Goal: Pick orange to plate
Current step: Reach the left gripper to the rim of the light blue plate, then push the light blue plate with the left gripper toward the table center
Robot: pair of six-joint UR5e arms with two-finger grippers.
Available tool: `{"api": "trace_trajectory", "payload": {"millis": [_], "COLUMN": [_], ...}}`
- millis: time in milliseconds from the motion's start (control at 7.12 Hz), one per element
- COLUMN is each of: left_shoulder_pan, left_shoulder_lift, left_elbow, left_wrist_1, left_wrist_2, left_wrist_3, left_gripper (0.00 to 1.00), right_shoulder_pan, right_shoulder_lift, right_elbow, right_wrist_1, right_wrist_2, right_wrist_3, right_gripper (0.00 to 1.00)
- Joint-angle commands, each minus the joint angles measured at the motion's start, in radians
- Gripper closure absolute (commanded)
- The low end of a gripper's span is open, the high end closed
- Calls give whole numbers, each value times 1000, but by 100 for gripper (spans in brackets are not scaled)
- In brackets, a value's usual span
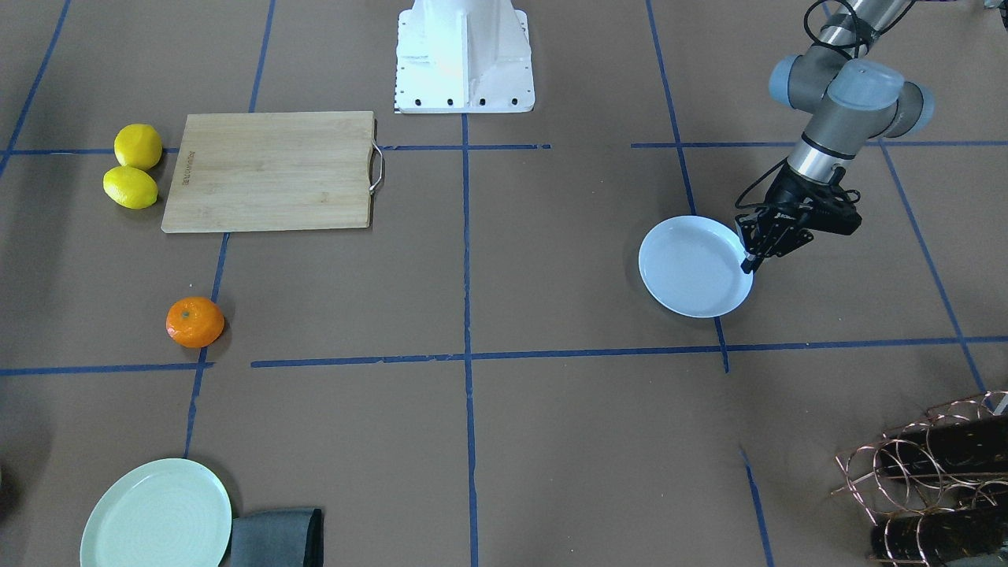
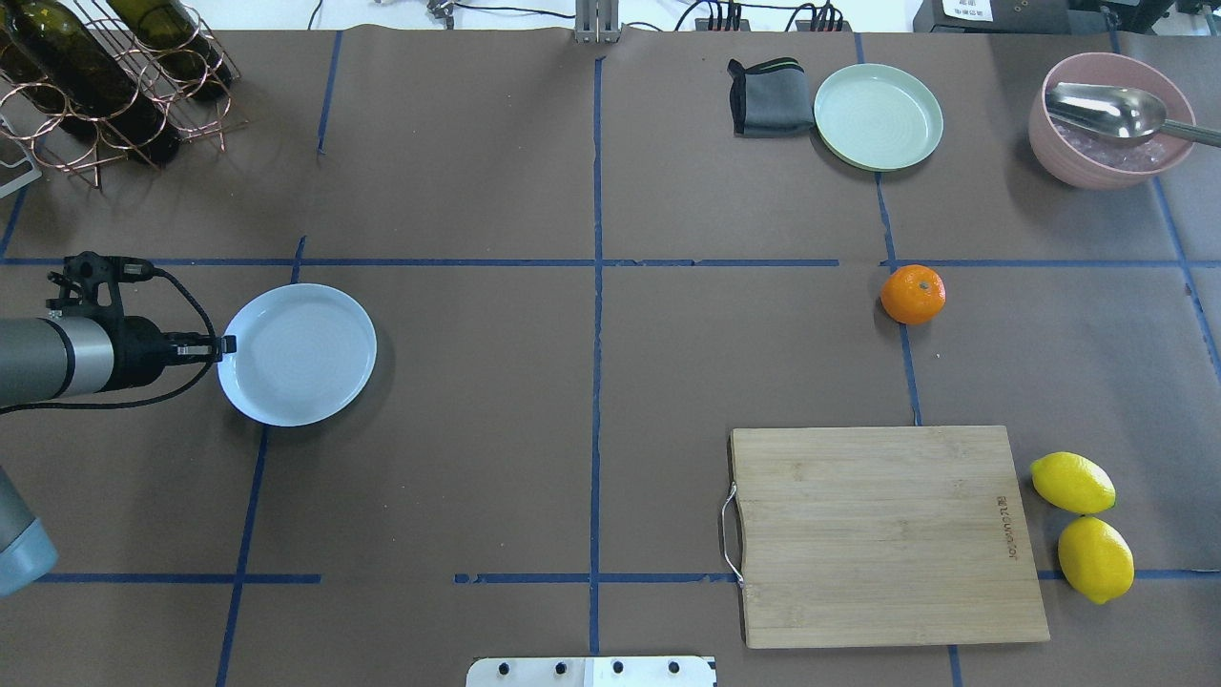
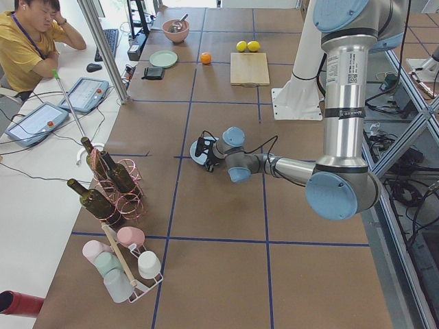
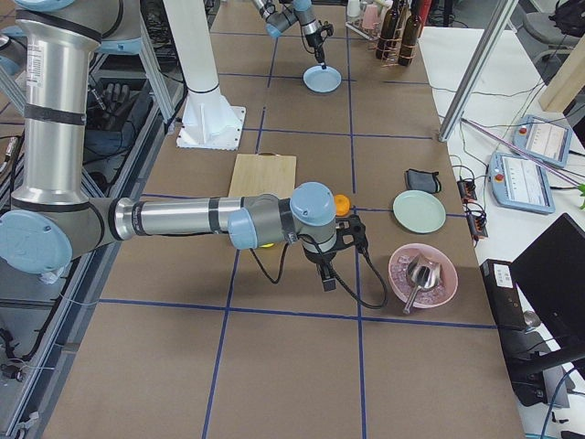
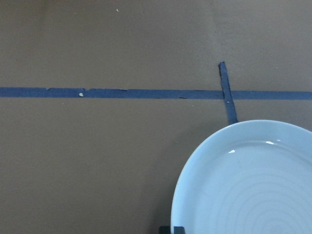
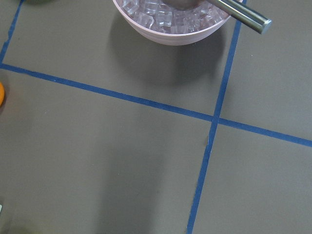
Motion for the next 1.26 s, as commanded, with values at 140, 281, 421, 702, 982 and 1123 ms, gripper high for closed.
{"api": "trace_trajectory", "payload": {"millis": [140,281,421,702,982,1123], "left_shoulder_pan": [3,9,21,123,186,193], "left_shoulder_lift": [-174,-269,-382,-511,-579,-579], "left_elbow": [28,74,112,152,212,226], "left_wrist_1": [14,20,95,183,183,180], "left_wrist_2": [18,39,41,140,155,155], "left_wrist_3": [-47,-67,-69,-69,-64,-58], "left_gripper": [100,100,100,100,100,100], "right_shoulder_pan": [3,3,3,3,3,3], "right_shoulder_lift": [-8,-9,-11,-12,-12,-12], "right_elbow": [5,5,5,3,5,3], "right_wrist_1": [0,0,0,0,0,0], "right_wrist_2": [0,0,0,0,2,5], "right_wrist_3": [-1,-1,-1,-1,1,0], "right_gripper": [0,0,0,0,0,0]}}
